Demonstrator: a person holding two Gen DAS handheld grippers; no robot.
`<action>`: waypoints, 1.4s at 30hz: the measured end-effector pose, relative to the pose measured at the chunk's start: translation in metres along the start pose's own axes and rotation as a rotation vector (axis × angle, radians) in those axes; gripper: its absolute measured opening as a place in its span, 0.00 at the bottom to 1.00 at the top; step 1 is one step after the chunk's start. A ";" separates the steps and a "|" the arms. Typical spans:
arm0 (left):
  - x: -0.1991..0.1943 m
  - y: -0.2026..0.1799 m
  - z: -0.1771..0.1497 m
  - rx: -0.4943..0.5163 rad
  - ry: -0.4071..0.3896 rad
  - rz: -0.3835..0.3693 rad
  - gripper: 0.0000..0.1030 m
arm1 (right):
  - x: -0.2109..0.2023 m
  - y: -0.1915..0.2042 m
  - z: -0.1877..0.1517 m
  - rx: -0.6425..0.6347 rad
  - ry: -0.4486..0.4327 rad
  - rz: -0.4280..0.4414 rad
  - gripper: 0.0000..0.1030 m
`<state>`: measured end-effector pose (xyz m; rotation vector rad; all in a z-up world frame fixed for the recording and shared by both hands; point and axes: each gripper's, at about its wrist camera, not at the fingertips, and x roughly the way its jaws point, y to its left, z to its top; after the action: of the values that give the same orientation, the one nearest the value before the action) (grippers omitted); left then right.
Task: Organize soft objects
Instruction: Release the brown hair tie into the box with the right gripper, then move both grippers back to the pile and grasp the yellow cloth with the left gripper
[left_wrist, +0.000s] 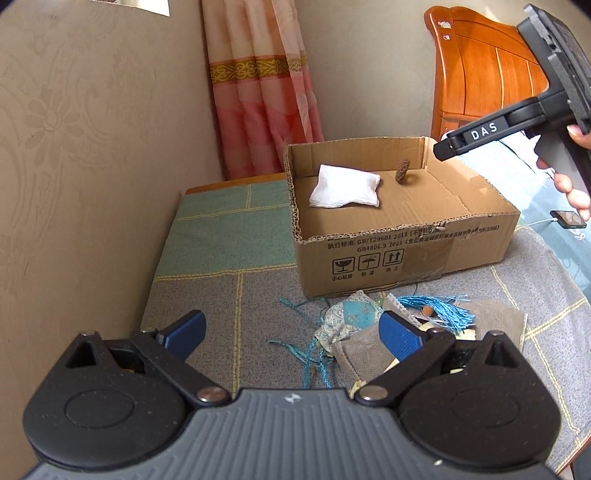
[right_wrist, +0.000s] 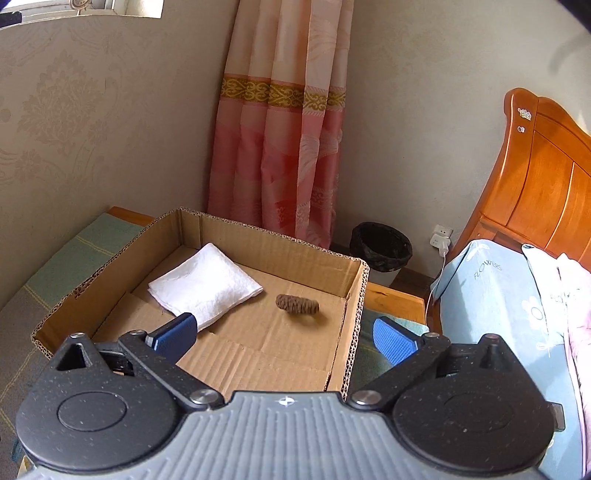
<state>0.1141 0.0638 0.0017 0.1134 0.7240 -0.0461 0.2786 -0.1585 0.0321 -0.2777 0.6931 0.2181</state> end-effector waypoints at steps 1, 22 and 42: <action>0.000 0.000 -0.001 -0.003 0.002 0.001 0.97 | -0.003 0.002 -0.003 -0.002 0.008 0.000 1.00; -0.010 0.003 -0.014 -0.012 0.005 -0.010 0.97 | -0.059 0.073 -0.111 -0.026 0.153 0.128 1.00; 0.004 -0.024 -0.032 0.058 0.053 -0.083 0.97 | -0.085 0.069 -0.177 0.017 0.206 0.113 1.00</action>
<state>0.0936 0.0444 -0.0270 0.1400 0.7805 -0.1440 0.0895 -0.1599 -0.0552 -0.2469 0.9157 0.2938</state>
